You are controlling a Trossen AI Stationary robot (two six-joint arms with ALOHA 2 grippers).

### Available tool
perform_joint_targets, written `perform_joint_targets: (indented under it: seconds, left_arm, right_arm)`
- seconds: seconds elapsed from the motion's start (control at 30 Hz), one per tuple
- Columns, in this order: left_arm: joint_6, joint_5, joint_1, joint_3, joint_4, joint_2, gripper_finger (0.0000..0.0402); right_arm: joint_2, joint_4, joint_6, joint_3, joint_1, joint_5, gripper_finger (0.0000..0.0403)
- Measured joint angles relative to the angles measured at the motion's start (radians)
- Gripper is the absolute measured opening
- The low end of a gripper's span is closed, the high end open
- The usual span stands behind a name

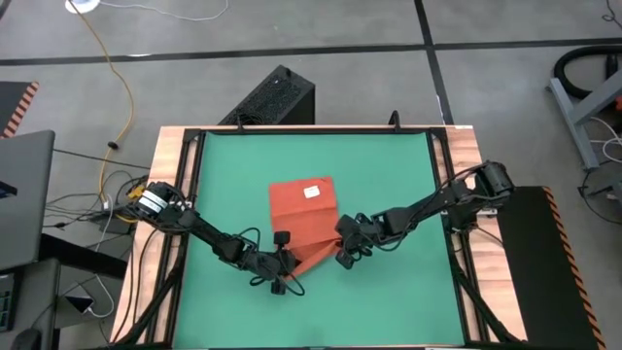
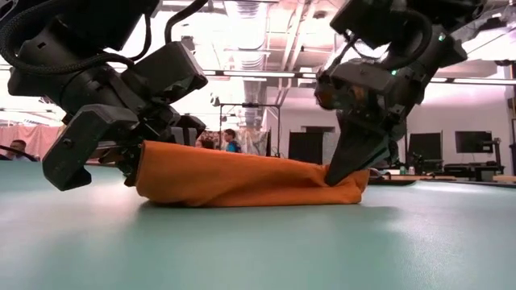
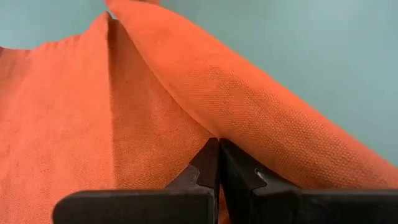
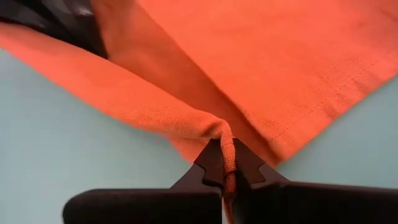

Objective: Roll towel
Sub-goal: Roll the orange towel

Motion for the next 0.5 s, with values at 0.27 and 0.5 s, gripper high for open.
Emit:
perform_joint_targets:
  seconds: [0.27, 0.5]
  left_arm:
    - [-0.003, 0.000, 0.000, 0.000, -0.002, 0.000, 0.0000]
    - [-0.005, 0.019, -0.001, 0.000, -0.019, -0.028, 0.0000]
  right_arm:
    - [0.097, 0.088, -0.012, 0.003, -0.013, -0.004, 0.0015]
    - [0.107, 0.082, -0.009, 0.002, -0.013, -0.018, 0.0015]
